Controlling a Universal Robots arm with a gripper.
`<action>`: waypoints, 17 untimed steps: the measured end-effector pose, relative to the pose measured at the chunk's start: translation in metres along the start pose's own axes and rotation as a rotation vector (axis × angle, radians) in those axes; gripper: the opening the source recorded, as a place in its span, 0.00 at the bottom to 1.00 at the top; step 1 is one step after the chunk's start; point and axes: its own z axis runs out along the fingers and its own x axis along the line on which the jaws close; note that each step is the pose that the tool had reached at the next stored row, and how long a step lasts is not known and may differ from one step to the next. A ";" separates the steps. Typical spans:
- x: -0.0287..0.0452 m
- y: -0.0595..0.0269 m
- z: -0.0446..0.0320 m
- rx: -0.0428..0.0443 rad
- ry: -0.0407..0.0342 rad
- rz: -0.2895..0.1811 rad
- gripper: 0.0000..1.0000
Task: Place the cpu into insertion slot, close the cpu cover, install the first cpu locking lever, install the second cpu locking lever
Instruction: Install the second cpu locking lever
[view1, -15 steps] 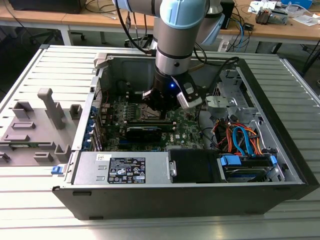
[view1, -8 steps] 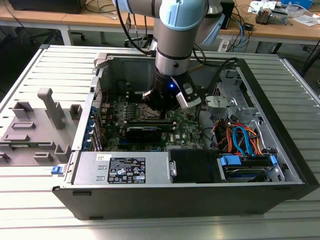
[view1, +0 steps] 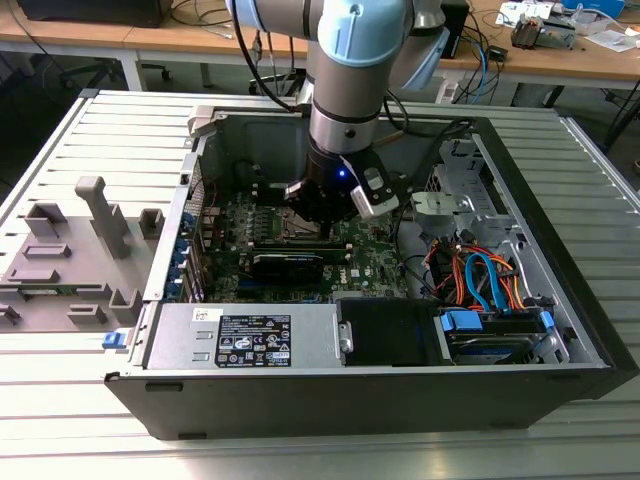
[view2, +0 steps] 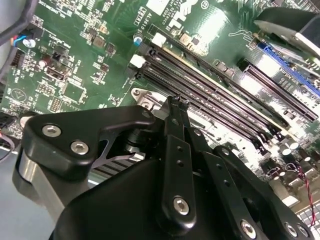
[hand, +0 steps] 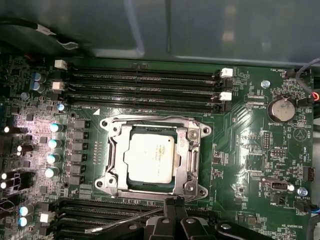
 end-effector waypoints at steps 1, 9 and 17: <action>0.0020 0.0001 0.0016 0.0001 0.0000 0.000 0.11; 0.0490 0.0031 0.0097 0.0000 -0.0016 0.000 0.11; 0.0666 0.0042 0.0119 -0.0116 -0.0019 -0.012 0.11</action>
